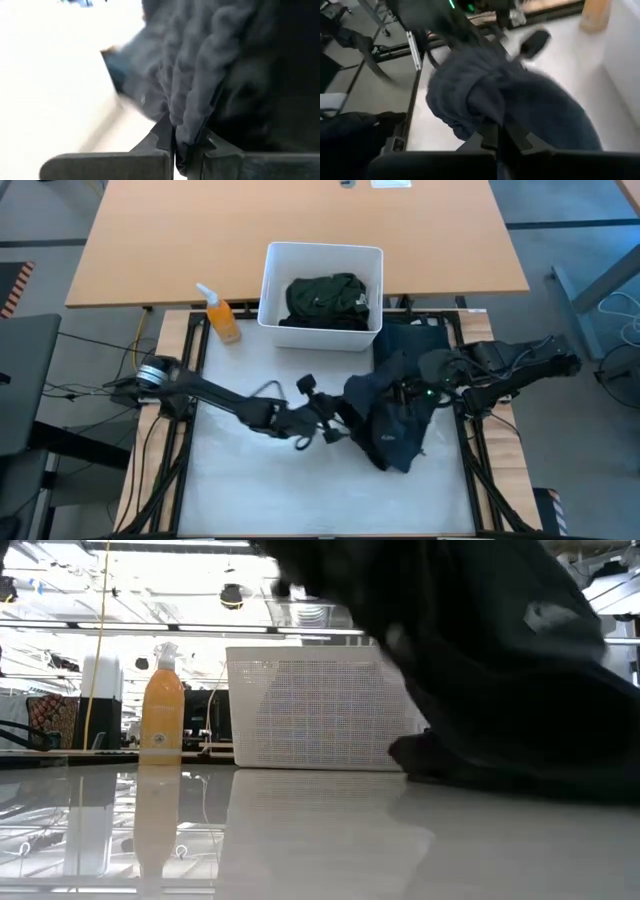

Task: Fold laundry
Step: Remove the black shorts from the white bin

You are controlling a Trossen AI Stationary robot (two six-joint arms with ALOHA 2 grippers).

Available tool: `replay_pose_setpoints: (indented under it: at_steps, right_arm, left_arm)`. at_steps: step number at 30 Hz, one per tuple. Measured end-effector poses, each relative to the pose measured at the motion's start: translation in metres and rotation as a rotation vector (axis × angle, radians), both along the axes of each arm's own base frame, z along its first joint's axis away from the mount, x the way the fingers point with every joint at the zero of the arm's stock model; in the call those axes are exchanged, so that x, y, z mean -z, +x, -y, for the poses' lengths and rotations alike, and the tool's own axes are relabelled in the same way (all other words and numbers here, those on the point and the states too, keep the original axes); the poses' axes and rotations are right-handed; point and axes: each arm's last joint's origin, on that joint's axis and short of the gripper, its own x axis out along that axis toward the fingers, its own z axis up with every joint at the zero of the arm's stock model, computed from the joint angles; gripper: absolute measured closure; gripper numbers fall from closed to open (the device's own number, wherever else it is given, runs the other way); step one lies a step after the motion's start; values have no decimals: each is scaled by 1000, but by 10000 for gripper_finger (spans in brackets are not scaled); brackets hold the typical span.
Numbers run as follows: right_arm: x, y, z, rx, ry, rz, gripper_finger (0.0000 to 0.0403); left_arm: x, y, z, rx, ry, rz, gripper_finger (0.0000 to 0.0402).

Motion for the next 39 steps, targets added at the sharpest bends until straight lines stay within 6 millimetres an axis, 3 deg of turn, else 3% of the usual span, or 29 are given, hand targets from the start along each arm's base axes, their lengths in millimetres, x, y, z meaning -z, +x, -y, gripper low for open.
replay_pose_setpoints:
  at_steps: [4,8,12,15,18,20,25,28,30,34,39]
  right_arm:
    - [-21,-5,-1,24,-116,81,381]
    - [-54,-8,3,14,-280,267,382]
    - [-84,-8,10,35,-382,423,382]
    - [-86,-4,16,50,-405,375,382]
    - [-64,1,16,22,-346,185,382]
    - [-38,6,10,-49,-255,7,382]
    - [45,26,-27,-180,-93,-358,382]
    - [84,33,-53,-264,-39,-450,382]
    - [104,35,-64,-270,-18,-504,382]
    - [135,39,-73,-209,14,-620,382]
    - [158,45,-79,-178,4,-718,370]
  left_arm:
    - [-73,-43,-1,63,159,45,400]
    - [-132,-93,-18,75,256,110,401]
    - [-173,-138,-45,57,243,197,401]
    - [-184,-154,-56,128,154,217,401]
    - [-168,-153,-56,258,31,135,401]
    - [-142,-139,-50,354,-72,29,401]
    - [-36,-92,-17,588,-316,-238,401]
    - [15,-67,7,671,-361,-228,401]
    - [38,-52,19,685,-370,-189,401]
    - [68,-32,26,646,-339,-204,395]
    - [69,-34,26,634,-322,-307,356]
